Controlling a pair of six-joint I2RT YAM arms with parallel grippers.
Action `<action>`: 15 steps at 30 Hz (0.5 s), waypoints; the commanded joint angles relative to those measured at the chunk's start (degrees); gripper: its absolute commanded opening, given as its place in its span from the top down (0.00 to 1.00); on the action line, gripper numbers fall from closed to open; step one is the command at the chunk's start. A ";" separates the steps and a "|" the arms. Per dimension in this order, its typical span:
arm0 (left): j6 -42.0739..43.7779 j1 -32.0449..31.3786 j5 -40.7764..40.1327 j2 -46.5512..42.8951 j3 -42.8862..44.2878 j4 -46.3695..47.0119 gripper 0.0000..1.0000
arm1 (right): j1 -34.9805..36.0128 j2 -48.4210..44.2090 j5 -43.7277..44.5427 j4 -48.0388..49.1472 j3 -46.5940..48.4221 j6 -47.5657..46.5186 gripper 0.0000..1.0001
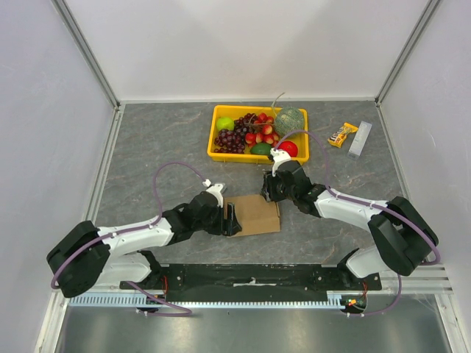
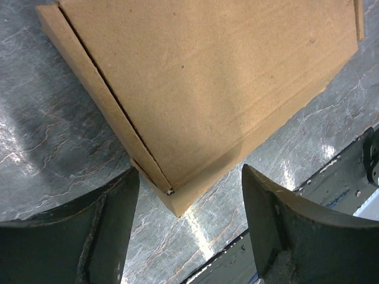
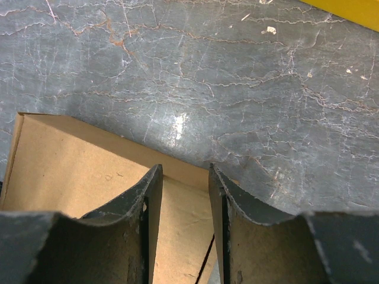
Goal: Fold the paper box
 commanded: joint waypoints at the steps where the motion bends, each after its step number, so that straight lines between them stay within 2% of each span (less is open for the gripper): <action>1: -0.53 -0.15 3.02 0.64 0.58 3.46 0.26 | 0.19 1.31 -1.13 -3.43 0.28 0.30 0.56; 8: -0.88 -0.06 3.90 0.90 0.23 3.64 0.35 | 0.19 1.66 -1.40 -3.43 0.28 0.39 0.57; 15: -1.41 -0.15 3.02 1.34 0.05 3.64 0.37 | 0.19 1.40 -1.84 -3.87 0.02 0.48 0.57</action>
